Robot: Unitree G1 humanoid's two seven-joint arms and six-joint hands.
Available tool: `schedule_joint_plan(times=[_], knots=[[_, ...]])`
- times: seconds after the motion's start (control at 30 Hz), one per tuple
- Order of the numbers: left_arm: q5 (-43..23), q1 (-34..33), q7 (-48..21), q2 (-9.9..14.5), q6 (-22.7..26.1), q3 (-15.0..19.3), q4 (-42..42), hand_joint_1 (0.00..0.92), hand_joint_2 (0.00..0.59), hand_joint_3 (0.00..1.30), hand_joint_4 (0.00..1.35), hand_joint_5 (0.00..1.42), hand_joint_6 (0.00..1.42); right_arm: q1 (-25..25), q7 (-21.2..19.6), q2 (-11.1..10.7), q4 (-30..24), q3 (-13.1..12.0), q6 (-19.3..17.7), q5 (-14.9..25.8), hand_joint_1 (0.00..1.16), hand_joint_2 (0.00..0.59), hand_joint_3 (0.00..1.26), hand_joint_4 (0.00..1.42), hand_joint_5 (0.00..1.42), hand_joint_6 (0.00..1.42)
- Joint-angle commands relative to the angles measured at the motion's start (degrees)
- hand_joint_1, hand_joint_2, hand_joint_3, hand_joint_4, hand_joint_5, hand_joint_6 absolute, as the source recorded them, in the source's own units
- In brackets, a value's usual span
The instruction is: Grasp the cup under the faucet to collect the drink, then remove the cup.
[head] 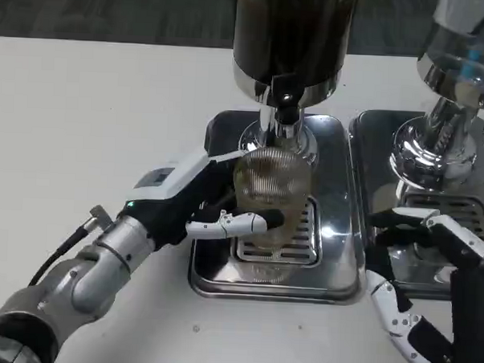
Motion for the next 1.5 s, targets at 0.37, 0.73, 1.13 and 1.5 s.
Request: schedule_joint_plan(times=[0.37,0.73,1.13,1.5], knots=[[-2.5,0.2,-1.3,0.6,0.4,1.7,-2.3,0.101,0.093,0.14,0.25,0.41,0.34,-1.1,-0.3,0.4,1.7,0.5,0.3,1.0,0.48,0.397,0.6,0.65,0.62,0.59],[-6.3,4.8,-1.6,4.9,-3.2,6.1,-8.9,0.097,0.082,0.14,0.24,0.41,0.34,-3.6,-0.5,0.0,3.8,0.7,-0.3,2.0,0.48,0.395,0.6,0.65,0.62,0.59],[-17.7,16.1,-8.0,13.7,-9.3,15.1,-24.3,0.203,0.13,0.19,0.25,0.34,0.35,-7.0,0.1,-0.9,6.0,0.9,-1.0,3.2,0.48,0.395,0.59,0.64,0.6,0.57],[-51.8,19.7,-38.4,18.1,-3.6,21.1,-38.9,0.0,0.089,0.26,0.3,0.34,0.27,-10.8,3.3,-2.8,9.7,0.5,-1.8,8.0,0.48,0.395,0.58,0.63,0.59,0.57]])
